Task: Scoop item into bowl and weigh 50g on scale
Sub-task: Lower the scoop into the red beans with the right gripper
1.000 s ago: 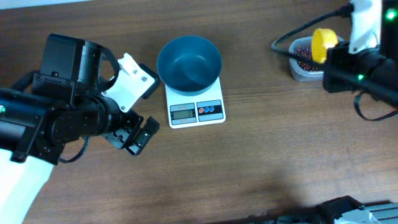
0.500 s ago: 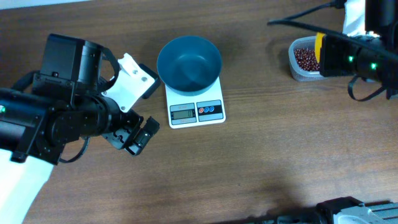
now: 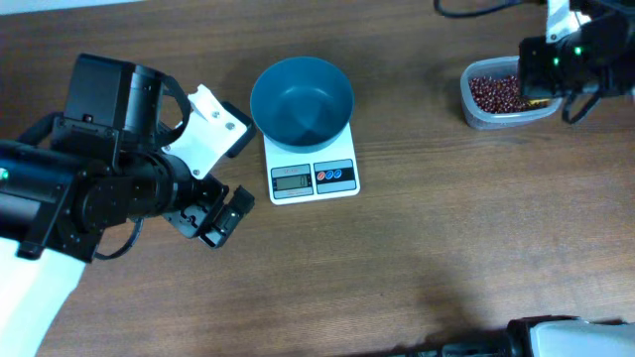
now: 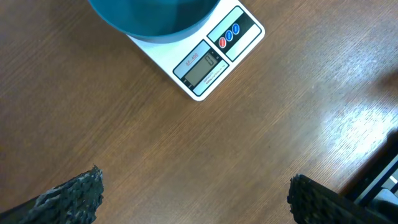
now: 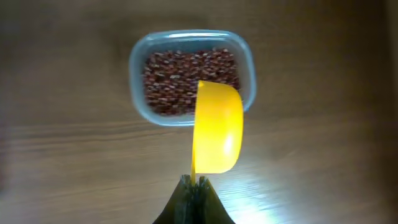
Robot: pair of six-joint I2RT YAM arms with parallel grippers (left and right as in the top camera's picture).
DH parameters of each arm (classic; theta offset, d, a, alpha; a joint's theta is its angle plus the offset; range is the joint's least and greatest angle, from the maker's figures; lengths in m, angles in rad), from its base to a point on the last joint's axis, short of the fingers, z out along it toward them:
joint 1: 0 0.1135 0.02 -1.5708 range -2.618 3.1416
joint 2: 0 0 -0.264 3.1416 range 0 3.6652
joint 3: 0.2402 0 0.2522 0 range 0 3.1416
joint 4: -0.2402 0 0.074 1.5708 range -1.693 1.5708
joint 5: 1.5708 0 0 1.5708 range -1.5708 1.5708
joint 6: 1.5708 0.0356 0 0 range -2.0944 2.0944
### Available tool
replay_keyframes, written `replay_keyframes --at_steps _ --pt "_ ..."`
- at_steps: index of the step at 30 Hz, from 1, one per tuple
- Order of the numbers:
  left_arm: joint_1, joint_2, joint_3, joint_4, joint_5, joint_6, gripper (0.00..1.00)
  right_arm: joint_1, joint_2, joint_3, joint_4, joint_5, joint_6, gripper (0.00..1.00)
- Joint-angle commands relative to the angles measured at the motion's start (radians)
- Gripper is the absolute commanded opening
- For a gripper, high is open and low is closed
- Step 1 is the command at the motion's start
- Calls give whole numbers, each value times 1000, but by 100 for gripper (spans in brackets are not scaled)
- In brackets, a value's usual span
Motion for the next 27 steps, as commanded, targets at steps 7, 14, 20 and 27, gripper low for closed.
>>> replay_keyframes --at_steps 7,14,20,27 --pt "4 -6 14 2 14 -13 99 -7 198 24 177 149 -244 4" --pt "4 -6 15 2 14 -13 99 -6 294 24 185 180 -284 4" --pt "4 -6 14 2 14 -13 99 -6 362 24 200 252 -284 4" --pt "4 -6 14 2 14 -13 99 -6 415 24 237 252 -283 4"
